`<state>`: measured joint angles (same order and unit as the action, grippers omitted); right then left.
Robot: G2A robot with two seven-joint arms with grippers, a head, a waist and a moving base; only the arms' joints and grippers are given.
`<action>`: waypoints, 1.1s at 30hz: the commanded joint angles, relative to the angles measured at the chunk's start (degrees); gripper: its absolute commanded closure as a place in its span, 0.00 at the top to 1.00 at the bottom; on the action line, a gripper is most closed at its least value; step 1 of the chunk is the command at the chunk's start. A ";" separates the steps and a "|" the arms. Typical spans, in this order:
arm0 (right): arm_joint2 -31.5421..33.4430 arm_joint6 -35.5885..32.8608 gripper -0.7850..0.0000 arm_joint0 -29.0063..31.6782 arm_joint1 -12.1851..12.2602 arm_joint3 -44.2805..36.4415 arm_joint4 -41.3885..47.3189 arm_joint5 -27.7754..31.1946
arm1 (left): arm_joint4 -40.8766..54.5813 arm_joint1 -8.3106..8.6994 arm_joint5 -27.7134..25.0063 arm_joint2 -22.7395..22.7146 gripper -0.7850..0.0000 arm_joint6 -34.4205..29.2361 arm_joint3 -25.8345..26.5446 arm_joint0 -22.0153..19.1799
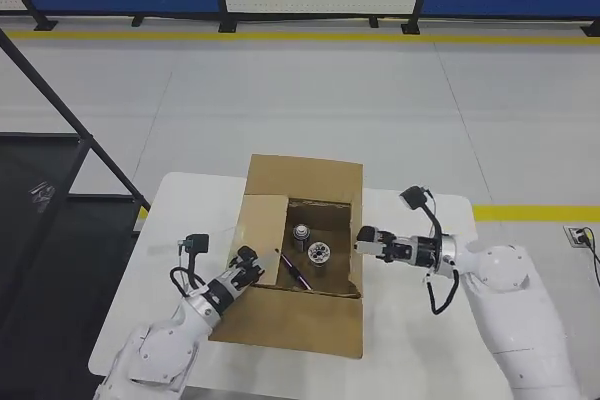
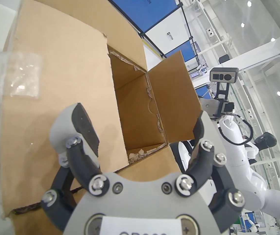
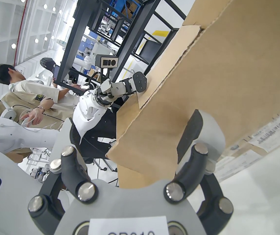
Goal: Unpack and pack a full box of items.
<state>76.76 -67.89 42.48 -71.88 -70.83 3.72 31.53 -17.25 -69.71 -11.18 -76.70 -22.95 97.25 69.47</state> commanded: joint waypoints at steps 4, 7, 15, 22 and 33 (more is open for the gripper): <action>-3.63 6.12 1.00 0.11 -0.43 0.42 -4.87 2.64 | -0.30 -0.08 1.24 0.52 1.00 0.20 -0.34 -0.37; -5.66 10.16 1.00 0.33 -0.65 0.08 -9.17 2.02 | -0.43 -0.18 3.27 0.68 1.00 1.16 -0.76 -0.59; -10.23 17.14 1.00 0.03 -1.11 -0.91 -18.36 -0.36 | -0.27 -0.34 4.45 1.14 1.00 1.80 -1.16 -0.99; -12.10 18.10 1.00 -0.54 -1.14 -1.00 -21.03 -3.27 | 0.24 -0.38 4.10 0.78 1.00 2.78 -0.86 -0.83; -7.06 18.69 1.00 1.26 0.50 -8.04 -20.97 -3.62 | 8.29 0.86 0.51 -10.85 1.00 0.93 7.28 4.14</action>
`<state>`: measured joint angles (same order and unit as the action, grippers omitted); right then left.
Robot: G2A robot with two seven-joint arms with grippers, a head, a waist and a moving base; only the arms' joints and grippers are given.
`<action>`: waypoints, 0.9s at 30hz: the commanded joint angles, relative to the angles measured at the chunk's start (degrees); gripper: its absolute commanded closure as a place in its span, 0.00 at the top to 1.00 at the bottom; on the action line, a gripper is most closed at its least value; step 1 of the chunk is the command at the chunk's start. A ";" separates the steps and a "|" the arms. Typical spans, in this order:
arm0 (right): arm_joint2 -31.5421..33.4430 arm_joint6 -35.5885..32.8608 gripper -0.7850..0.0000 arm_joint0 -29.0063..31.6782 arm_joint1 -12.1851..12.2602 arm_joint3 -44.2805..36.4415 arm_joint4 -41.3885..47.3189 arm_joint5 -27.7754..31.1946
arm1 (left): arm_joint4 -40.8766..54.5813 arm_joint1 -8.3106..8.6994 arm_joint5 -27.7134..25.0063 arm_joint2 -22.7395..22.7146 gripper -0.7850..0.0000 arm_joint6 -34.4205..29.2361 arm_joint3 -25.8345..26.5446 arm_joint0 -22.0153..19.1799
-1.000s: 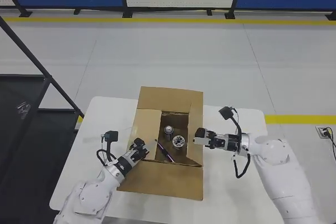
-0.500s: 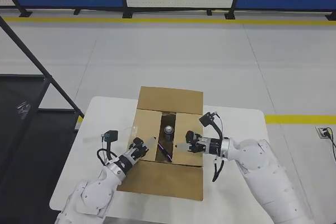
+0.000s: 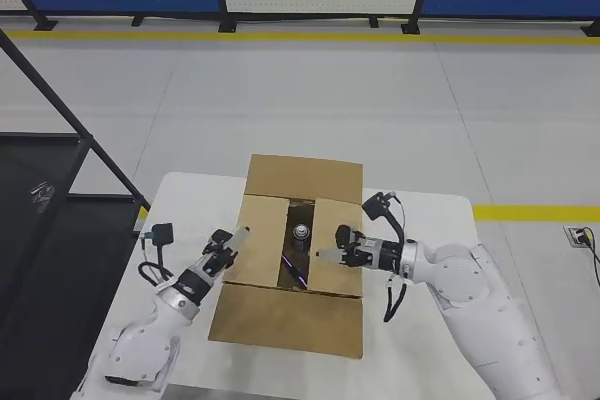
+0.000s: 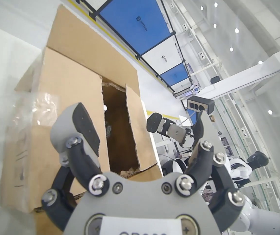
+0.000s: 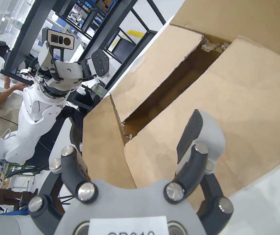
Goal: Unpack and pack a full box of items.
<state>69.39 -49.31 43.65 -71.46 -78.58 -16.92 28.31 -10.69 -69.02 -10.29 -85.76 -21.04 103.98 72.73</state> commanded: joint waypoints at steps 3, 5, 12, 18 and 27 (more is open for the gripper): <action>0.32 0.11 1.00 0.09 0.08 -0.28 -0.33 -0.40 | 5.91 0.99 -2.54 -8.18 1.00 -6.28 2.01 4.44; 0.32 0.11 1.00 0.09 0.08 -0.28 -0.33 -0.40 | 8.28 1.60 -4.65 -12.25 1.00 -11.36 2.27 7.28; 0.56 1.16 1.00 0.49 0.08 -0.17 -0.04 -0.84 | 14.70 3.33 -7.88 -19.74 1.00 -30.17 -1.43 14.10; 3.51 16.07 1.00 1.98 -0.02 2.62 -0.28 -4.00 | 20.26 4.41 -7.24 -18.10 1.00 -45.14 -5.40 13.43; 0.85 32.19 1.00 -4.63 -1.83 16.59 -2.51 -10.38 | 30.44 5.33 -5.78 -15.04 1.00 -56.35 -9.03 10.40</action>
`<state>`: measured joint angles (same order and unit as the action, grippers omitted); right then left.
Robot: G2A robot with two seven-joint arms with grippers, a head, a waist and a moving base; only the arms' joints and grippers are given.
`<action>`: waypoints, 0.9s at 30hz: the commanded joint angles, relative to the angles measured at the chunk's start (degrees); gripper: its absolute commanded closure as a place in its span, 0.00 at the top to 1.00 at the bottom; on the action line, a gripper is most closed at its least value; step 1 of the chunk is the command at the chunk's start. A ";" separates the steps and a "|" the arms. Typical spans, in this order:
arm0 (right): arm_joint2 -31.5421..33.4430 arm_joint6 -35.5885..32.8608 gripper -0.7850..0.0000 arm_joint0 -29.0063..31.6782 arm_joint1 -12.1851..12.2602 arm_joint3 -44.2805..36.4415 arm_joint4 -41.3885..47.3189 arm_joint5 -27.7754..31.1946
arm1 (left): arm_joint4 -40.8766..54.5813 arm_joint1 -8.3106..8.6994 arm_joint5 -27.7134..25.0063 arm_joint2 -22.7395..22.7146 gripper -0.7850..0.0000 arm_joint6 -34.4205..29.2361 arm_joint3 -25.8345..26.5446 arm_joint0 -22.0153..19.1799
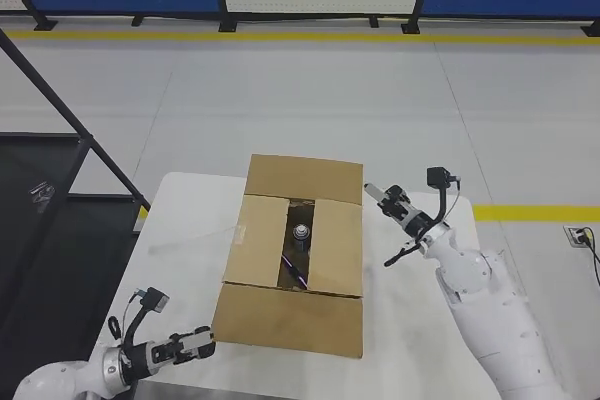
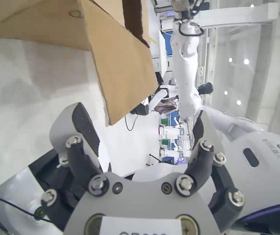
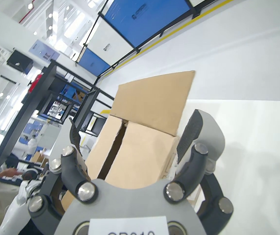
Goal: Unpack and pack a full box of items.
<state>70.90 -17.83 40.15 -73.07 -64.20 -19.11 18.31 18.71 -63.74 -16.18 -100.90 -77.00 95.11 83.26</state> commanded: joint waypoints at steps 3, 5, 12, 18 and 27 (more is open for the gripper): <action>-4.10 4.19 1.00 -4.84 -1.58 9.17 -1.12 -1.27 | 4.13 0.19 0.12 0.67 1.00 -1.24 -0.49 -0.53; -6.46 6.80 1.00 -7.11 -2.70 13.59 -1.12 -0.96 | 6.13 0.26 0.02 0.99 1.00 -1.50 -0.63 -0.75; -11.25 10.48 1.00 -13.37 -6.27 26.67 3.10 4.38 | 10.75 0.47 -0.60 1.37 1.00 -0.11 -0.61 -1.02; -11.73 5.52 1.00 -17.58 -8.36 35.35 10.62 11.73 | 11.36 0.45 -0.31 2.15 1.00 6.14 0.13 -1.48; -10.28 -1.35 1.00 -21.17 -9.96 42.56 19.28 20.88 | 11.74 0.51 1.19 3.06 1.00 12.47 3.43 -1.00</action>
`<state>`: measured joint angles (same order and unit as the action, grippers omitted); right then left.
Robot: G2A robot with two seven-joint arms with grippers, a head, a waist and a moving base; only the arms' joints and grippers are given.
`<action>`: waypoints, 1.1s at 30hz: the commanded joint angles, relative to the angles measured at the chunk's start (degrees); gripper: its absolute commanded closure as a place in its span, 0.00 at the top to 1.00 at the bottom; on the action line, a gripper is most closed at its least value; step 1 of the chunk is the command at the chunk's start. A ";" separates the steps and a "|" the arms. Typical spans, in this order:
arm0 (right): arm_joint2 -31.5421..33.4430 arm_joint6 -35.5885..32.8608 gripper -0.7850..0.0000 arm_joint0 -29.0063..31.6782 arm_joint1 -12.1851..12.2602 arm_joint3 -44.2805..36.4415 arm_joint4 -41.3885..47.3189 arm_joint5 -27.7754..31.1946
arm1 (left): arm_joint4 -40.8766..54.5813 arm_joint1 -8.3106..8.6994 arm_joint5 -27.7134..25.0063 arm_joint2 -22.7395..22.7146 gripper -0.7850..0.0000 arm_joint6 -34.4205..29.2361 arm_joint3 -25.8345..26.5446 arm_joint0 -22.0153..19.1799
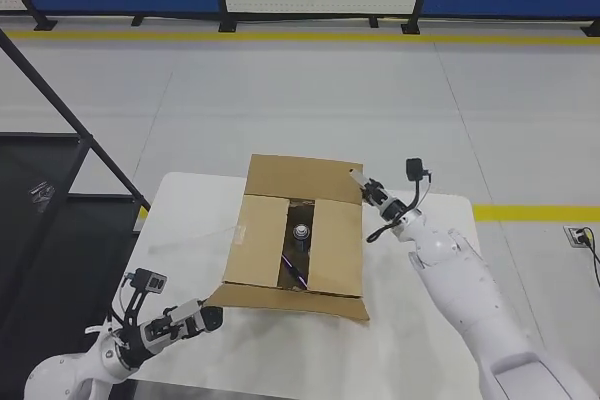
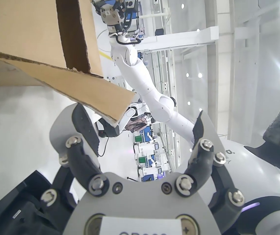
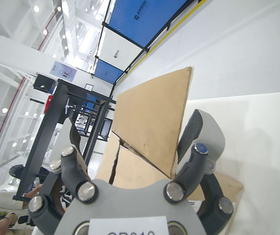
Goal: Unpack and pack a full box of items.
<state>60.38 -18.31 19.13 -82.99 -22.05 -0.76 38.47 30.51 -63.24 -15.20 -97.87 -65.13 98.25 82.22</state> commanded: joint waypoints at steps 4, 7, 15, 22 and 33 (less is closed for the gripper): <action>1.33 -4.41 1.00 -0.98 -0.09 2.24 3.92 3.67 | -1.07 0.09 0.79 0.20 1.00 3.21 1.75 0.29; 2.26 -6.85 1.00 -1.22 0.01 2.81 6.15 6.11 | -1.54 0.08 1.25 0.42 1.00 5.93 2.58 0.38; 4.71 -13.77 1.00 -1.48 0.92 2.31 10.88 11.33 | -5.95 -0.23 1.80 2.93 1.00 16.12 3.70 -0.76; 6.30 -21.12 1.00 -1.22 1.98 -0.42 14.01 14.39 | -10.99 -0.67 2.44 6.50 1.00 24.72 4.55 -2.53; 6.74 -34.04 1.00 -0.19 4.47 -8.43 13.96 13.46 | -19.12 -1.35 4.89 12.55 1.00 33.50 2.00 -7.17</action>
<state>67.33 -51.73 18.70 -78.69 -29.36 13.36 52.63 12.44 -64.56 -10.24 -85.79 -32.17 100.51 75.41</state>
